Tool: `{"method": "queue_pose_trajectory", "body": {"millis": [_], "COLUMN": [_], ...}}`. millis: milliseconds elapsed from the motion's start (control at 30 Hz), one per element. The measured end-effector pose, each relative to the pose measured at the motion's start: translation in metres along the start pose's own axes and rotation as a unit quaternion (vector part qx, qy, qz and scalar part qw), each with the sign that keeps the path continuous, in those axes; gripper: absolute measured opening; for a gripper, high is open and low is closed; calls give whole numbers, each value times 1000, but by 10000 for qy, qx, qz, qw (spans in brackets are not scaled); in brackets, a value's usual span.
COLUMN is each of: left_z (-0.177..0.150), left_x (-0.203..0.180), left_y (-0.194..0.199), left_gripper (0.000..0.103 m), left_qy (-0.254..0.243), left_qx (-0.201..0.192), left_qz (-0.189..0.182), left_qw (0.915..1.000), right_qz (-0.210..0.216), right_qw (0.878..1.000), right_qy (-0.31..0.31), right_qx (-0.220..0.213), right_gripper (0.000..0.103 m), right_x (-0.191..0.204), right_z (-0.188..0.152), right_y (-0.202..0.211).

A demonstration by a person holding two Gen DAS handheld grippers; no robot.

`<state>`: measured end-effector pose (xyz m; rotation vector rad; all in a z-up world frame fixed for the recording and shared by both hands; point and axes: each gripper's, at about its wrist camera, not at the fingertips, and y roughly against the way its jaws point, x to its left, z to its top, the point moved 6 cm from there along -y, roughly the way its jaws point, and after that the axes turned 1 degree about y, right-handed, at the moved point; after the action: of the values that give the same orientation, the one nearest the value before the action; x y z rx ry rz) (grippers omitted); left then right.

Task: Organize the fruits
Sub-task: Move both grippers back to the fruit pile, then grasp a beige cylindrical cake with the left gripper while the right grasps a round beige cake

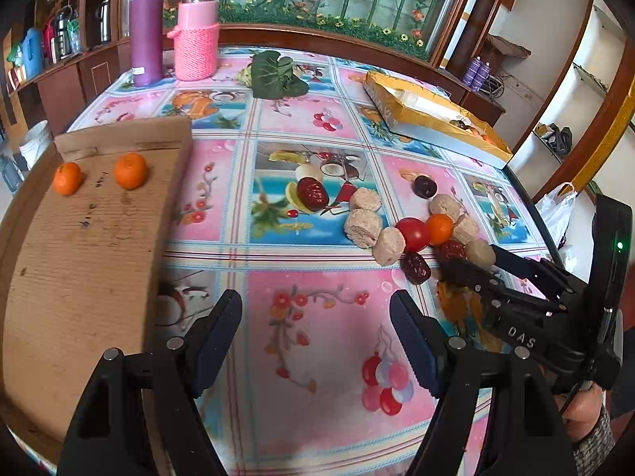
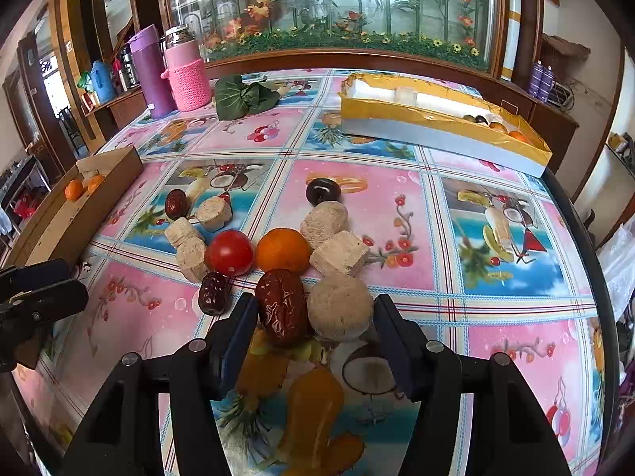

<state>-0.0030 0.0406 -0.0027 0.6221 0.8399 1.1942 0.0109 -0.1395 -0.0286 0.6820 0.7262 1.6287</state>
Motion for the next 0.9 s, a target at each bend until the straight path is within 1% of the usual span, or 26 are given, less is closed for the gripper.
{"method": "queue_pose_trajectory", "body": {"millis": [133,200,267,300,367,433,467,500,533,567,600,633,667,767,900], "left_z": [3,5,7,9,15,20,22,24,24,23,23,21,19,12,12], "left_x": [-5,-9,-15,-18,-28,-36,-39,-43,-46,-47,-48,-48,-48,-42,-38], "left_y": [-10,-14,-19,-22,-29,-39,-44,-50,-57,-63,-63,-62,-60,-51,-51], "left_gripper": [75,75,75,75,74,69,67,60,44,37,30,22,22,22,22], "left_qy": [47,36,17,7,-31,-70,-84,-101,-125,-127,-65,-62,-95,-227,-157], "left_qx": [87,109,135,145,129,141,163,205,276,385,327,380,406,374,422], "left_qz": [-164,-232,-292,-317,-393,-462,-472,-489,-507,-514,-651,-702,-745,-537,-603], "left_qw": [9998,9997,9995,9994,9991,9988,9987,9985,9983,9979,9973,9968,9963,9976,9972], "right_qz": [284,485,641,569,165,63,91,151,221,268,295,312,314,338,417], "right_qw": [9995,9988,9979,9982,9996,9994,9990,9985,9980,9976,9974,9974,9975,9979,9980], "right_qy": [112,98,-15,-88,-181,-300,-398,-491,-571,-613,-631,-629,-609,-542,-482], "right_qx": [33,40,125,138,163,166,174,181,183,181,176,167,145,53,29], "right_gripper": [63,56,55,55,56,56,56,56,56,56,56,56,56,56,56], "right_x": [5,3,-5,-12,-29,-40,-45,-48,-50,-51,-51,-51,-50,-47,-41], "right_z": [0,-2,-7,-9,-14,-17,-18,-18,-19,-19,-19,-19,-18,-13,-4], "right_y": [3,9,12,13,13,14,15,15,16,16,17,17,18,21,15]}}
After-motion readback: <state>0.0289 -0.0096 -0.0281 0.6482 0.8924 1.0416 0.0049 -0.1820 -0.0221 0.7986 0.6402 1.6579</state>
